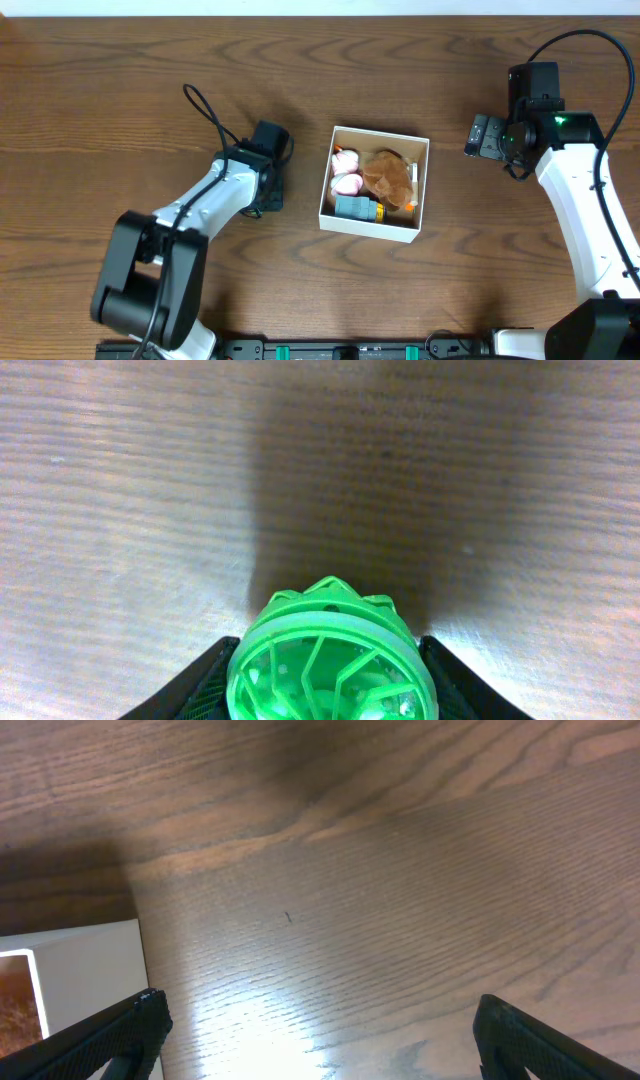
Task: Pack container
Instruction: 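Lift the green toy and lower it into the box's front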
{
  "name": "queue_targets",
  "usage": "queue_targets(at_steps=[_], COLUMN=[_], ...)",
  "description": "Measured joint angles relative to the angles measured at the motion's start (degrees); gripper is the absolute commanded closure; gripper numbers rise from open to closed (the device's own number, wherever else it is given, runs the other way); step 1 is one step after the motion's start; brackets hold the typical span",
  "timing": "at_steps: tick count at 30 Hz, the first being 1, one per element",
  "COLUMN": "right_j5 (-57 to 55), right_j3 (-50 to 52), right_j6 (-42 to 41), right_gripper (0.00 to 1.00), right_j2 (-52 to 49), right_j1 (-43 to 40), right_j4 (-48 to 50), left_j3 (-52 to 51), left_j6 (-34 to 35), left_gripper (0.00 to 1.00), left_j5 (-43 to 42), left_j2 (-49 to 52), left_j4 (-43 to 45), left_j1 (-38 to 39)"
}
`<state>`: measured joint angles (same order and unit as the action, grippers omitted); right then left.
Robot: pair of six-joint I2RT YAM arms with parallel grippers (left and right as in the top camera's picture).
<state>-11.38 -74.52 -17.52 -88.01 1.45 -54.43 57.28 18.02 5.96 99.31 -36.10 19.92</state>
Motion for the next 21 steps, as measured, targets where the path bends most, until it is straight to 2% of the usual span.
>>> queue_targets(at_steps=[8, 16, 21], right_j5=[0.0, 0.0, 0.0], right_j3=[0.0, 0.0, 0.0], right_j6=[0.0, 0.0, 0.0], right_gripper=[0.01, 0.01, 0.01], right_j2=[0.0, 0.0, 0.0], right_j1=[0.0, 0.0, 0.0], right_j4=[-0.02, 0.0, -0.02], left_j3=[1.51, 1.57, 1.57], left_j6=[0.0, 0.0, 0.02], left_gripper=[0.51, 0.51, 0.51], left_j5=[-1.62, -13.16, -18.47], left_j2=[-13.9, -25.38, -27.87], left_j4=[-2.14, -2.29, -2.27], left_j1=[0.0, 0.13, 3.21])
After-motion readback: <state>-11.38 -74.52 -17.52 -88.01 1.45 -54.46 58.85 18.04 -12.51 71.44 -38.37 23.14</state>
